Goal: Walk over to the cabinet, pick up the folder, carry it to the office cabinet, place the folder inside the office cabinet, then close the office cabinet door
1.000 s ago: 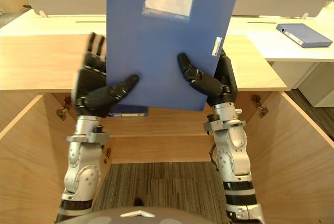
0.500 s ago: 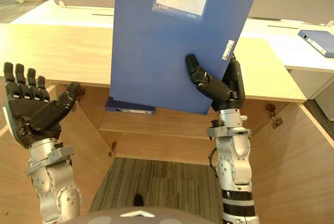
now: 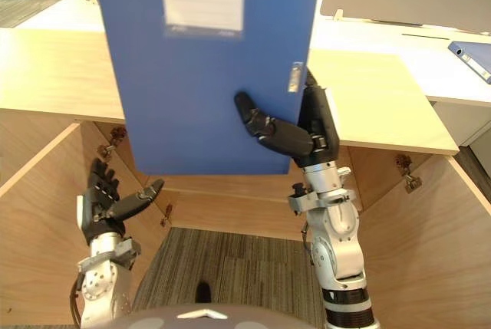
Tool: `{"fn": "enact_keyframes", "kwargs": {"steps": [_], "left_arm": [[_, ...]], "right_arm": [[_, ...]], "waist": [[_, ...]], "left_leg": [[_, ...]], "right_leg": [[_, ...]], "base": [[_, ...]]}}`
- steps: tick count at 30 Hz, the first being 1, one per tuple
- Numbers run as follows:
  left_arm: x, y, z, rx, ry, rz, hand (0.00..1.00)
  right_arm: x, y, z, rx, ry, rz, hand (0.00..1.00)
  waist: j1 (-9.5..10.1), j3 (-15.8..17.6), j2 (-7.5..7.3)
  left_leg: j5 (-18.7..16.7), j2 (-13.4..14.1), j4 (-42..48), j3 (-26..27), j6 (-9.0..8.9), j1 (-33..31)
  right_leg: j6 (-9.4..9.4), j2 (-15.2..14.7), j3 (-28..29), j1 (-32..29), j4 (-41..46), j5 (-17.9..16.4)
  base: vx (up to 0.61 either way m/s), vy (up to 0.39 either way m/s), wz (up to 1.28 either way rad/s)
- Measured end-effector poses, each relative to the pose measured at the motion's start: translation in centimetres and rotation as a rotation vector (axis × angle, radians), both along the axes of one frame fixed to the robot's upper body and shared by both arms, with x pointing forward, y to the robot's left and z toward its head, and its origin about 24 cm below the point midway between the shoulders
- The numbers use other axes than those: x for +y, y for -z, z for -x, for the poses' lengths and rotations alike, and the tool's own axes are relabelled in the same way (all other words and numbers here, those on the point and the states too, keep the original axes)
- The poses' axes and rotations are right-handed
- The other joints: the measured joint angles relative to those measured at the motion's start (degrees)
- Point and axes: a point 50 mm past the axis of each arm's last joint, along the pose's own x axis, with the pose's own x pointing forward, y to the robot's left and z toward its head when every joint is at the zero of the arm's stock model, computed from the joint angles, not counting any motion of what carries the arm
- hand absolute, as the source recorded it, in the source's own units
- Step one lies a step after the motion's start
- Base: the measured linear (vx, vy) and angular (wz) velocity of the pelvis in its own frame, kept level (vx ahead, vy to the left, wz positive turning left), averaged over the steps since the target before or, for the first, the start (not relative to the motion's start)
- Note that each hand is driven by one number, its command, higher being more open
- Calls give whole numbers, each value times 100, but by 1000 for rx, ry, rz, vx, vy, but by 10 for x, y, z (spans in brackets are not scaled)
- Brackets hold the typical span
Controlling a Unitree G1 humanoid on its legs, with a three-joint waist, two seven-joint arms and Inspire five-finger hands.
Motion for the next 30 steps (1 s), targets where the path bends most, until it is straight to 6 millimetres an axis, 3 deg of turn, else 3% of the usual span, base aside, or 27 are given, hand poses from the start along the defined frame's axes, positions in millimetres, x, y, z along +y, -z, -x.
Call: {"fn": "enact_keyframes", "kwargs": {"steps": [4,10,15,19,23,26,28,30], "left_arm": [[-9,34,10,192,74,-17,100],[-16,85,42,523,218,-95,100],[-6,110,65,717,280,-140,100],[7,114,64,772,277,-190,100],[7,114,50,770,315,-235,100],[5,109,25,724,326,-258,100],[5,98,-3,656,340,-299,100],[5,87,-23,592,336,-325,100]], "right_arm": [[10,6,4,22,-37,41,0],[24,25,11,90,-83,157,0],[34,55,15,185,-129,314,0],[40,73,17,239,-167,404,0],[43,71,11,186,-165,511,0],[45,65,-5,124,-137,601,0],[42,56,-16,71,-93,647,0],[41,49,-22,26,-65,686,0]], "waist": [[2,7,4],[0,64,23],[27,89,12],[43,298,18],[32,668,159],[42,1140,239],[44,1620,276],[45,1897,334]], "left_leg": [[-7,7,-1,10,-9,-1],[-38,67,-1,81,-55,-9],[-34,150,-1,152,-79,-87],[38,229,4,212,-109,-268],[143,338,35,315,-114,-623],[222,419,48,394,-144,-941],[173,459,459,391,-137,-1381],[72,486,873,376,-94,-1815]], "right_leg": [[-7,5,11,-11,9,-15],[-26,27,83,-96,70,-38],[-52,67,190,-224,73,-23],[-115,161,264,-446,98,47],[-147,257,384,-971,338,76],[-169,336,485,-1466,657,83],[-181,337,512,-1923,1080,-6],[-185,329,526,-2346,1476,-107]], "base": [[-4,0,-1],[-27,1,-6],[-22,-8,-8],[-30,-17,-12],[-68,-12,-17],[-122,-14,-17],[-160,-21,-6],[-123,-17,-3]]}}
